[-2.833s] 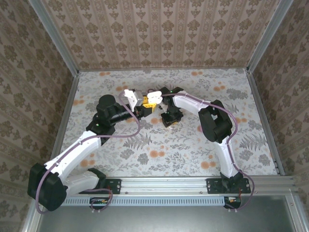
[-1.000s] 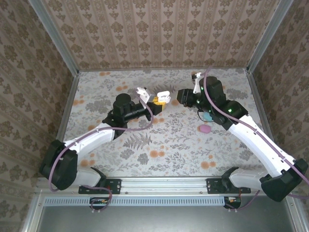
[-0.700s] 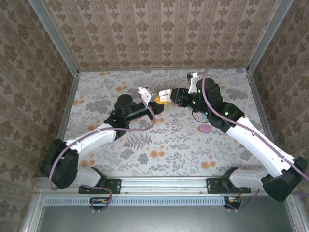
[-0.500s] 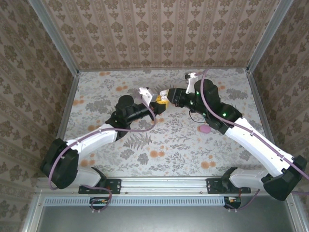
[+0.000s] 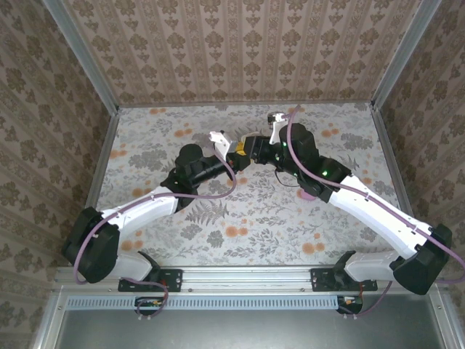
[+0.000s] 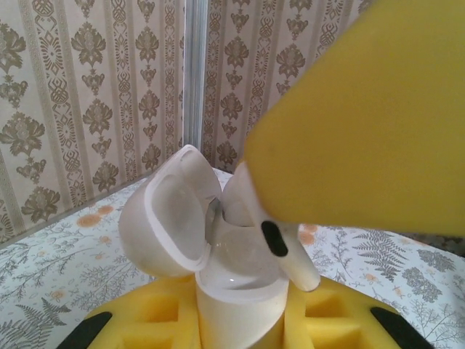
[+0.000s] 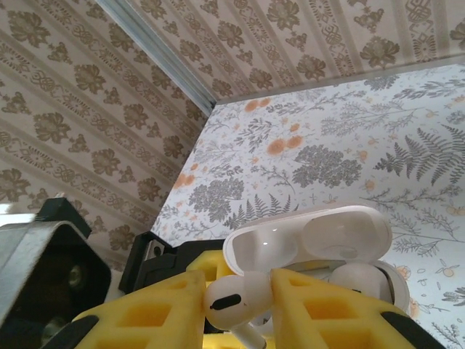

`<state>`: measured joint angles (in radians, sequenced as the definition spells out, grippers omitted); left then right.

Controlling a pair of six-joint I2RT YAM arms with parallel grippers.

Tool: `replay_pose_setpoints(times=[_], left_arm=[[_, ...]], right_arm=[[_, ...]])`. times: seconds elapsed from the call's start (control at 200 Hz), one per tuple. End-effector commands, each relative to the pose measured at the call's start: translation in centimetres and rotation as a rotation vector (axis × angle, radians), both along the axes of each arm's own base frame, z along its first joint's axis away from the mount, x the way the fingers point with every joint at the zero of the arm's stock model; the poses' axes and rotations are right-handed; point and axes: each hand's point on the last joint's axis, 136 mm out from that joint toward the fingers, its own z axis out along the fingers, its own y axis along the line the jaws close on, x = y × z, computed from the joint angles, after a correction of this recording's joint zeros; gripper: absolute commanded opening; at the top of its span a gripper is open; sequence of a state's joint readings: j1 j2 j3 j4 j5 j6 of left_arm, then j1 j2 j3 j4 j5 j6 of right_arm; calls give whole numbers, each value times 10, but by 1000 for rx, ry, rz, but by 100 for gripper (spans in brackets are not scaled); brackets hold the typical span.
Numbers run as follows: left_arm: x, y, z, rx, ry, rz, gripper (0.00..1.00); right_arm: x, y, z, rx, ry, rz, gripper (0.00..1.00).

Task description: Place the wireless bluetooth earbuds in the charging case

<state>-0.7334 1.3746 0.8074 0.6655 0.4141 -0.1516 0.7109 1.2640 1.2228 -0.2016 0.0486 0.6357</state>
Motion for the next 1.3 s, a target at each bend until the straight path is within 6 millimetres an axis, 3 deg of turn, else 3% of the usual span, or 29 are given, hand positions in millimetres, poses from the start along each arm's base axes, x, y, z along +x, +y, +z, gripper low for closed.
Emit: replay_pose_setpoints(times=[0.0,0.29,0.605,0.825,1.12,1.295], left_arm=[[-1,-1,23,-59,-41,0,23],[-2,-1,21,-59,-39,-3,24],[-2,-2,26,-80,-30,-10,23],[-2,-2,25,-96,-20,-8,23],[-1,-1,34,-127,-12,-10,23],[1,2,38,-140,-6,4,23]], right_arm=[[7,-2,2,7,-31,-45,30],[11,1,11,42,-51,-48,30],[14,6,2,22,-51,-48,30],[14,7,10,37,-80,-47,30],[11,8,-3,1,-82,-26,30],[7,8,1,5,-109,-9,30]])
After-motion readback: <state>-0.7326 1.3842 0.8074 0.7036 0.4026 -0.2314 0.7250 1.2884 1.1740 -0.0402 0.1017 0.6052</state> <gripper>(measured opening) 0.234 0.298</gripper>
